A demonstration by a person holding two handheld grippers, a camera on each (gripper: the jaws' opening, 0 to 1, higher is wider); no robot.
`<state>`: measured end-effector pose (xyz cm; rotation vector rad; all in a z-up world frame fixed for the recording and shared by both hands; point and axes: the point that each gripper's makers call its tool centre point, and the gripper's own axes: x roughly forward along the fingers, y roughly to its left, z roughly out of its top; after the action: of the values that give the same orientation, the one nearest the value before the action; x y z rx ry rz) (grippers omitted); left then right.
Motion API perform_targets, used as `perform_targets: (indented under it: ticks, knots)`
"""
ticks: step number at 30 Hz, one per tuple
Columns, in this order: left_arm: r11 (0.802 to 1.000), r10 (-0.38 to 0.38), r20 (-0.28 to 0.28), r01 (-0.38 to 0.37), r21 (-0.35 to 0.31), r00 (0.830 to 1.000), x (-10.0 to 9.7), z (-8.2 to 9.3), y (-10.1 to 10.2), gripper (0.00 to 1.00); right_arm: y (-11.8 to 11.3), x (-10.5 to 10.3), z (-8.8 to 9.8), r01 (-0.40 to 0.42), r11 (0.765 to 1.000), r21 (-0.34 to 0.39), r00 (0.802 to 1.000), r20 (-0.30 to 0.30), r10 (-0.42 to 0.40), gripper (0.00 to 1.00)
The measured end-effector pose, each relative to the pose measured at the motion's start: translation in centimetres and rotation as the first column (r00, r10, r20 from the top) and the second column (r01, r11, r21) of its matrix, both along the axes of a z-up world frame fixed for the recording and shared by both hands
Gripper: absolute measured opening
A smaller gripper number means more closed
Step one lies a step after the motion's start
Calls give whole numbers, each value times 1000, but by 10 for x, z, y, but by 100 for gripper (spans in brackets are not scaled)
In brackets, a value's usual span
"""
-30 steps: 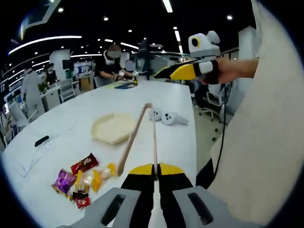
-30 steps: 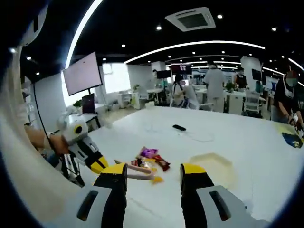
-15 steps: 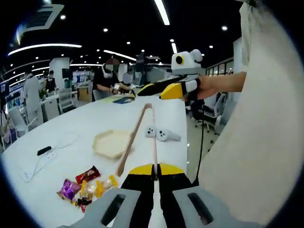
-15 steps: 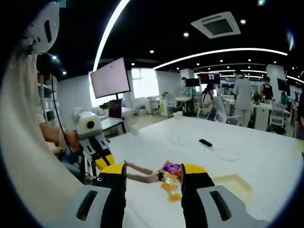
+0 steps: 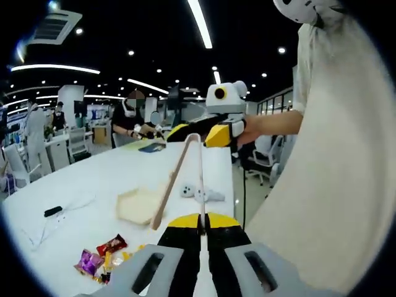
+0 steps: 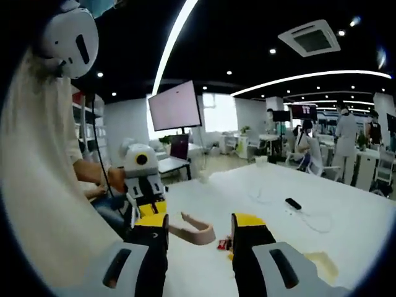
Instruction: Place the target food into the container with the food tongs after gripping and lifting it, then release it inside without dropping or visibly crushing the food.
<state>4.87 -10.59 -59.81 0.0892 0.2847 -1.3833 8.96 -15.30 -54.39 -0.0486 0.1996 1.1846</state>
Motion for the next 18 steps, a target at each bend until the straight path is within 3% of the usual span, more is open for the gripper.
perform_targets:
  ticks: [9,18]
  knots:
    - [999,-43,7,44,-33,999,-7,19,-2,0,15,-15,-4,-103,995,-17,994,-36,102,42]
    - [996,-76,13,77,-53,997,-13,29,-6,0,25,-19,-7,-146,989,-7,988,-45,145,42]
